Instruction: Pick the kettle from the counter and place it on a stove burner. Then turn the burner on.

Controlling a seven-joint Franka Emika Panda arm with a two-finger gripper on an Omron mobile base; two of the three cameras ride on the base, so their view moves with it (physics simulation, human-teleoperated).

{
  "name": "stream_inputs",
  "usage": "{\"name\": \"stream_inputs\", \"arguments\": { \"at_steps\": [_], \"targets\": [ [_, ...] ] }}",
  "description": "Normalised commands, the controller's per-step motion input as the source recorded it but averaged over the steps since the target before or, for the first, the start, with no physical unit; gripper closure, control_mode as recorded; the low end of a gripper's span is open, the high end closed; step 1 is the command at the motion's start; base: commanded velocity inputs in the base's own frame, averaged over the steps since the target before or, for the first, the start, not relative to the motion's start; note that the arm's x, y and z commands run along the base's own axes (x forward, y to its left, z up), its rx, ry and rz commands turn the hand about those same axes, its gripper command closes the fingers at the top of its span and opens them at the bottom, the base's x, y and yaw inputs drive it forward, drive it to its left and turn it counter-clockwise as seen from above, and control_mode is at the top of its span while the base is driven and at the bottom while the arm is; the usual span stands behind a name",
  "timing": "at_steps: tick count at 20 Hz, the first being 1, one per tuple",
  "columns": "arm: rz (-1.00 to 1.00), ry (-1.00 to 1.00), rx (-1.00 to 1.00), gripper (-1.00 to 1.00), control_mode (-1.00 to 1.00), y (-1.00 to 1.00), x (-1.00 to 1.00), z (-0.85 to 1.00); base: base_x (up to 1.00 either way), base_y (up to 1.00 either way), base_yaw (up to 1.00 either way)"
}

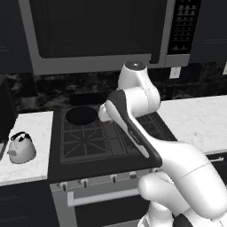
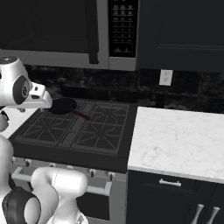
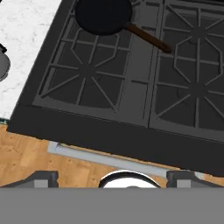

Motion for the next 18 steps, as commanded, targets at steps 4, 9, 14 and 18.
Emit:
{"name": "stream_inputs", "arguments": {
  "at_steps": [4,9,14,18],
  "targets": [
    [0.0,0.13,0.0,-1.0,-1.0,1.0,0.0,-0.03,0.0,0.0,0.0],
    [0.0,0.17,0.0,-1.0,-1.0,1.0,0.0,-0.24,0.0,0.0,0.0],
    [0.0,0.08,0.02,-1.0,-1.0,1.0,0.0,-0.46,0.0,0.0,0.0],
    [0.0,0.0,0.09,-1.0,-1.0,0.93,0.0,-0.48,0.0,0.0,0.0]
  ]
}}
